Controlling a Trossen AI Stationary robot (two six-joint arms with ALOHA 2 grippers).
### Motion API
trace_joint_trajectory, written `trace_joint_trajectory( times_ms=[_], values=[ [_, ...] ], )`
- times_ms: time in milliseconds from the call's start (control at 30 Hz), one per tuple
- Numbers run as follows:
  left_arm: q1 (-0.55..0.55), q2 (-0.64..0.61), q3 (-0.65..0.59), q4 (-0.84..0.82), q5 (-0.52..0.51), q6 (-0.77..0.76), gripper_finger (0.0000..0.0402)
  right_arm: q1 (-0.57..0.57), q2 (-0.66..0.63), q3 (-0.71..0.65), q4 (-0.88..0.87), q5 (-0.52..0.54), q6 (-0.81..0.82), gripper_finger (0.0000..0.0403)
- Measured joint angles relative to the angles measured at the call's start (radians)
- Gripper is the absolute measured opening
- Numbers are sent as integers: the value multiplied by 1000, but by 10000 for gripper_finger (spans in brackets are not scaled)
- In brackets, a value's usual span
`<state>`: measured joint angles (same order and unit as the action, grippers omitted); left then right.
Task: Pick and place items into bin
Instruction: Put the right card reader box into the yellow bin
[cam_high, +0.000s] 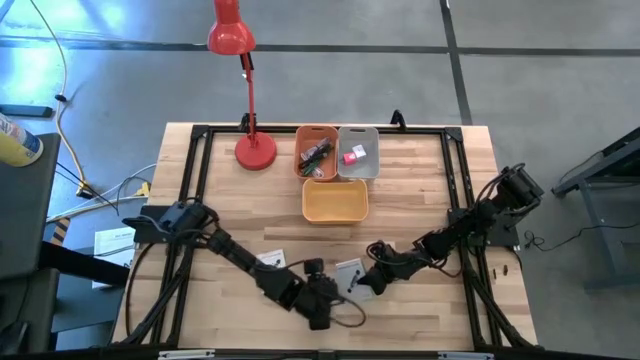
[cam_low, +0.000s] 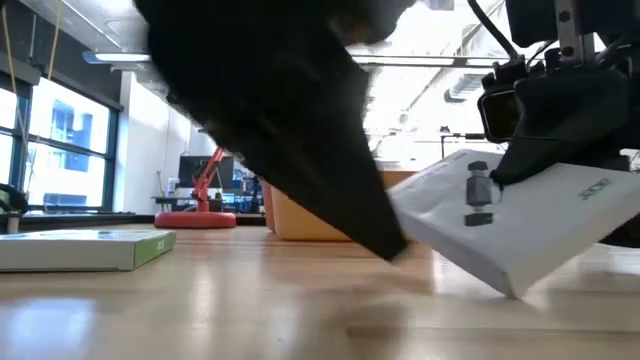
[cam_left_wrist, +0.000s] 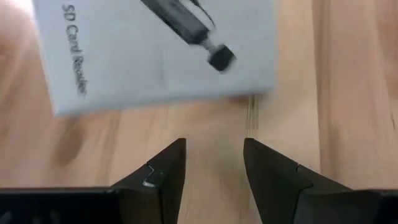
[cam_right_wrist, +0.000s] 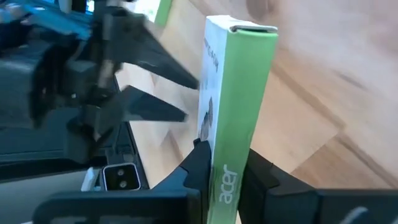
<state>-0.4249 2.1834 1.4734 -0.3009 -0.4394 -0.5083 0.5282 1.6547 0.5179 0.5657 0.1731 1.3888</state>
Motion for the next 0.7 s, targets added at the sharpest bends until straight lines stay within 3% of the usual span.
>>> trace_joint_trajectory(
  times_ms=[300, 700],
  values=[
    [-118, -123, 0, -314, -185, -132, 150, -7, 0, -2, 80, 50, -43, 49],
    [-258, -149, -1, -586, -232, -435, 150, -150, 0, -2, 442, 23, -159, 49]
  ],
)
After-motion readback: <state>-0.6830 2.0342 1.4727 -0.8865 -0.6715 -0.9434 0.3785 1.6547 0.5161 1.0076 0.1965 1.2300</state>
